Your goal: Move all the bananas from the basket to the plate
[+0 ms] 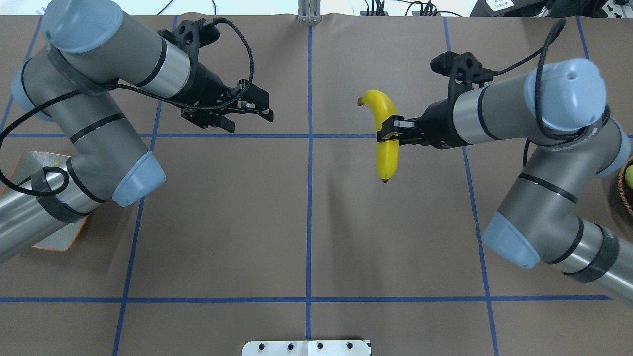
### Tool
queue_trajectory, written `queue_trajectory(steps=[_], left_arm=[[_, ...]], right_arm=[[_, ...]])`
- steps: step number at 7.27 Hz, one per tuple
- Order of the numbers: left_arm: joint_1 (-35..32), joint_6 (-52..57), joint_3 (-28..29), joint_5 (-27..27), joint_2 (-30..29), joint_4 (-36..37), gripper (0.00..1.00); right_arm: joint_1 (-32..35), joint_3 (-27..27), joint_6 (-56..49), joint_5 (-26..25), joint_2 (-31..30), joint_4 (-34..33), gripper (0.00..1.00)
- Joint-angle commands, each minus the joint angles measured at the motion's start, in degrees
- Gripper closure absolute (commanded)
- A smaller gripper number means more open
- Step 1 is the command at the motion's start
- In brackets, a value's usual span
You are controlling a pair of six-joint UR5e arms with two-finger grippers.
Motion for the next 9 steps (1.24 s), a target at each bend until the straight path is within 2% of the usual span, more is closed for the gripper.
queue_trajectory(steps=[1,2,4,6,7,9], left_arm=[[0.4,-2.3,2.3,0.0,-4.5,-0.2,0.01],[1.0,-2.9,3.3,0.4,-5.9,-0.2,0.01],[2.9,-6.7,4.1,4.6,-8.2,-1.6,0.01],[3.6,-13.6,7.7,5.1,-8.2,-12.0,0.01],[4.0,-15.7,8.5,5.1,-8.2,-14.5,0.01],[4.3,-16.0,8.5,5.1,-8.5,-14.7,0.01]], right_arm=[[-3.9,-0.2,2.1,-3.7,3.4,-0.1,1.0],[-4.6,0.0,3.6,-4.1,3.7,0.1,1.0],[-5.1,0.4,6.7,-4.5,4.5,0.4,1.0],[-5.4,0.5,9.8,-4.4,6.0,0.7,1.0],[-5.4,0.5,10.7,-4.5,6.9,0.7,1.0],[-5.5,0.4,10.8,-4.5,7.1,1.7,1.0]])
